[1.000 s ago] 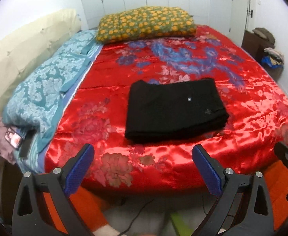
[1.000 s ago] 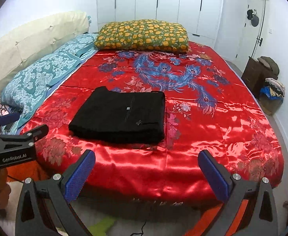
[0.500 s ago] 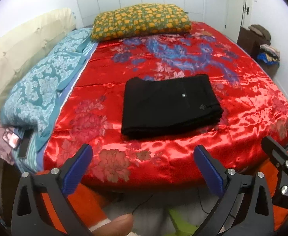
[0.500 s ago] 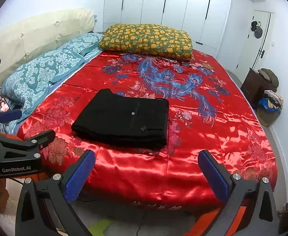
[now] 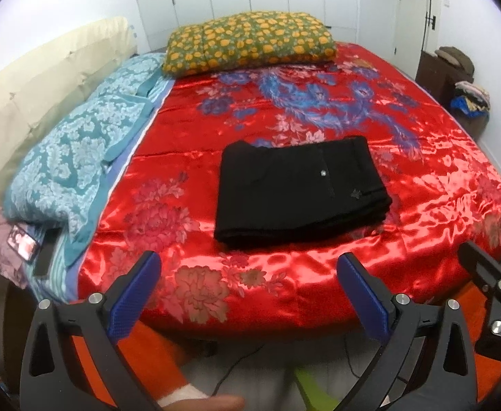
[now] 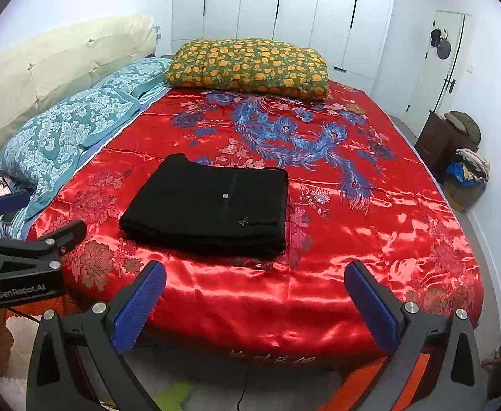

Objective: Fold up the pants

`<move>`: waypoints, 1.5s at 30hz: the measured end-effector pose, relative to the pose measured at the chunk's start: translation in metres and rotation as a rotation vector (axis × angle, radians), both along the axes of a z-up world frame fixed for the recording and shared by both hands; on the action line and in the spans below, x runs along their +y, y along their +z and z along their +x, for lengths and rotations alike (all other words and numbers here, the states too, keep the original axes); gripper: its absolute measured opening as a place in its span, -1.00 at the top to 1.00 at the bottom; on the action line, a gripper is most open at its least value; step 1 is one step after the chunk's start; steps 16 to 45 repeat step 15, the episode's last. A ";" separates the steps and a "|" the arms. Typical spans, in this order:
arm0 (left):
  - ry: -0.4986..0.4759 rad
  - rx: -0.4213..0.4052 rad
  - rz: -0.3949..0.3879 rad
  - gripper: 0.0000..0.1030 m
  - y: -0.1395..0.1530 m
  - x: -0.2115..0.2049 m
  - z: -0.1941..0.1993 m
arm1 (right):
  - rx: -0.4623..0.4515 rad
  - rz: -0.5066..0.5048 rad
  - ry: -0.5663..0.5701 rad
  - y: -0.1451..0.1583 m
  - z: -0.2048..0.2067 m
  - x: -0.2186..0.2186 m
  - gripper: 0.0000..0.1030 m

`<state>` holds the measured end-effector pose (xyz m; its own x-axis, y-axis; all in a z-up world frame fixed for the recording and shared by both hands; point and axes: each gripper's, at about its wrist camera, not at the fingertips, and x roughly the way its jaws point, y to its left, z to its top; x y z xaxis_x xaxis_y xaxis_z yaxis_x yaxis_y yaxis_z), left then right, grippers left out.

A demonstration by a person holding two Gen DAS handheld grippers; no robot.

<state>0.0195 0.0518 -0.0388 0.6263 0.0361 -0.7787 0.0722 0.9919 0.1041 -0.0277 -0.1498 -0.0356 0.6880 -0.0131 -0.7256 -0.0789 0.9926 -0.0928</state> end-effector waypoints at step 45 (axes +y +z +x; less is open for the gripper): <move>-0.033 0.013 -0.034 -0.99 -0.004 -0.005 -0.002 | 0.004 -0.014 0.000 -0.004 -0.001 0.001 -1.00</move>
